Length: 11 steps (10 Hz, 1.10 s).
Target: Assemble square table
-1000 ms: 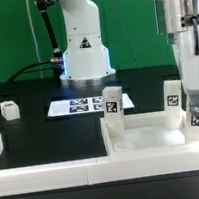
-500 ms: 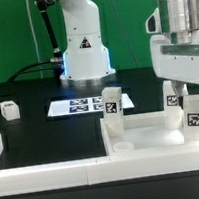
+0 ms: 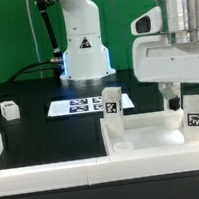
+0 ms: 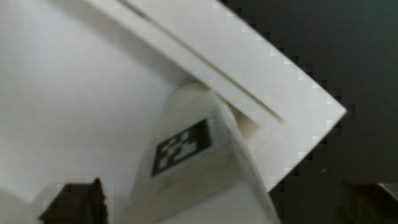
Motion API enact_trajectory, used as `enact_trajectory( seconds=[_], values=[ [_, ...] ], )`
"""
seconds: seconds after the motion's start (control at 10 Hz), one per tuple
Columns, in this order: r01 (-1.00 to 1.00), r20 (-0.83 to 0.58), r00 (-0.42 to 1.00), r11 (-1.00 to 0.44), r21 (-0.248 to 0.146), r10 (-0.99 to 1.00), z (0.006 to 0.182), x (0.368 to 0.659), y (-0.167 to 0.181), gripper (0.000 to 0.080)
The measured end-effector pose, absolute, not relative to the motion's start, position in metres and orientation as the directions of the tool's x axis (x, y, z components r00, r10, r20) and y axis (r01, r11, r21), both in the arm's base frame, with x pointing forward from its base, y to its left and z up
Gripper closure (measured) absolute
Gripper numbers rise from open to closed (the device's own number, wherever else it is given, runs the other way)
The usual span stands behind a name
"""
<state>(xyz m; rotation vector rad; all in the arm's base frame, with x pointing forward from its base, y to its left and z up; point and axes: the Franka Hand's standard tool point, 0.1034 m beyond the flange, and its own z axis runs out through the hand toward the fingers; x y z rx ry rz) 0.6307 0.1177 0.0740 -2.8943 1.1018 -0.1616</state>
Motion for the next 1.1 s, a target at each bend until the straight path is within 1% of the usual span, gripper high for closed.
enact_trajectory(
  seconds=[0.1,0.2,0.3,0.4,0.5,0.6,0.7,0.8,0.9,1.1],
  values=[
    [-0.535,0.102,0.837,-0.843,-0.057,-0.538,0.0757,0.6337,0.1142,0.0151],
    [-0.480,0.111,0.869,-0.876,-0.051,-0.483,0.0762,0.6346,0.1139,0.0151],
    [-0.495,0.110,0.861,-0.867,-0.053,-0.497,0.0761,0.6345,0.1137,0.0151],
    [-0.507,0.109,0.853,-0.860,-0.055,-0.510,0.0761,0.6346,0.1136,0.0267],
    [-0.507,0.109,0.853,-0.860,-0.055,-0.510,0.0761,0.6346,0.1135,0.0402],
    [-0.534,0.107,0.837,-0.844,-0.059,-0.537,0.0760,0.6345,0.1137,0.0402],
    [-0.604,0.100,0.788,-0.794,-0.067,-0.607,0.0757,0.6341,0.1128,0.0511],
    [-0.659,0.094,0.743,-0.748,-0.072,-0.663,0.0755,0.6338,0.1119,0.0511],
    [-0.744,0.082,0.658,-0.663,-0.077,-0.748,0.0750,0.6324,0.1120,0.0511],
    [-0.918,0.034,0.388,-0.390,-0.077,-0.921,0.0748,0.6288,0.1102,0.0511]
  ],
)
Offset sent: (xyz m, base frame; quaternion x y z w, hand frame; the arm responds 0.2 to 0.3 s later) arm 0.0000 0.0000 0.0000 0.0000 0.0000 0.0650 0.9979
